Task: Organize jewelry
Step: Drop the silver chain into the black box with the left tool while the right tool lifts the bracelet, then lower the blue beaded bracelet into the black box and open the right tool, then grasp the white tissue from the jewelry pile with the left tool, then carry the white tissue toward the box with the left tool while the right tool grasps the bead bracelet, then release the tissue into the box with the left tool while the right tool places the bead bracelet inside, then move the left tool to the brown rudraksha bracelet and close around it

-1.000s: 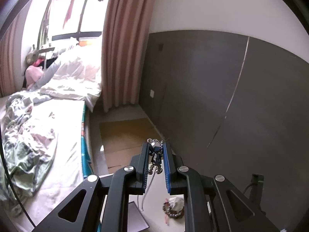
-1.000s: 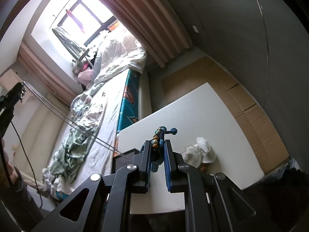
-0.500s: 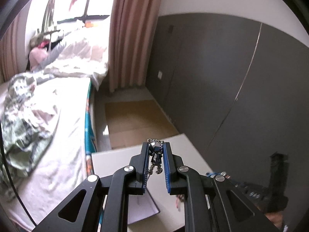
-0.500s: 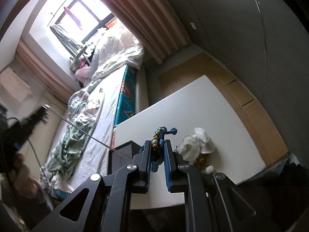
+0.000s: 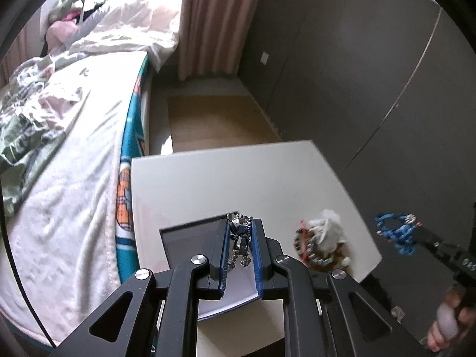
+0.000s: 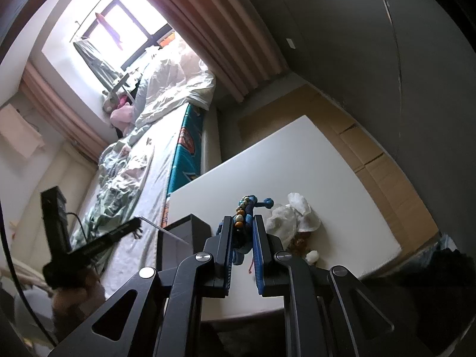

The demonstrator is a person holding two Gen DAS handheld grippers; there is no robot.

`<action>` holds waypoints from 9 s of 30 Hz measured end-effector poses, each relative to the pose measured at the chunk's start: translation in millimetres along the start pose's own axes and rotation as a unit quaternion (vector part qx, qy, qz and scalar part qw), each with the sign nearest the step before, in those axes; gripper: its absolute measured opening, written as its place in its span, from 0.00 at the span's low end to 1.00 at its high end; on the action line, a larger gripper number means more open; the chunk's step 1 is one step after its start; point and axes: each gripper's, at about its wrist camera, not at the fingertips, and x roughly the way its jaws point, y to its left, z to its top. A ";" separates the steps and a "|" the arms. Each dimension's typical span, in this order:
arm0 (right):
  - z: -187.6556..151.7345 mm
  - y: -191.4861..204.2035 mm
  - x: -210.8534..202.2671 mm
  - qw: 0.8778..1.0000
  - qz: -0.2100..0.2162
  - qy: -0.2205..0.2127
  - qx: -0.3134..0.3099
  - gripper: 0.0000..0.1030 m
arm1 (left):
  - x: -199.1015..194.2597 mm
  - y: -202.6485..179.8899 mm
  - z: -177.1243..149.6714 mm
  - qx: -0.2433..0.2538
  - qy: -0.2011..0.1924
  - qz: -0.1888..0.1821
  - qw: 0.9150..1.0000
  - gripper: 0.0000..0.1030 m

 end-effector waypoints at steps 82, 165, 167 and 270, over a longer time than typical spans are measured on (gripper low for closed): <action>-13.0 -147.0 -17.5 0.994 -0.073 0.017 0.085 0.81 | 131.2 -133.9 -17.3 0.121 0.116 -0.048 0.985 0.64; 5.0 -37.2 86.9 0.993 0.044 0.110 0.028 0.17 | -25.7 8.4 -5.9 0.014 -0.006 -0.038 0.999 0.00; 6.5 -29.9 92.0 0.993 0.040 0.108 0.019 0.17 | -21.7 12.0 -7.7 0.010 -0.001 -0.037 0.999 0.00; -15.2 29.0 60.9 0.994 0.020 0.086 -0.066 0.78 | -22.5 27.9 -26.1 -0.033 -0.005 -0.057 0.998 0.70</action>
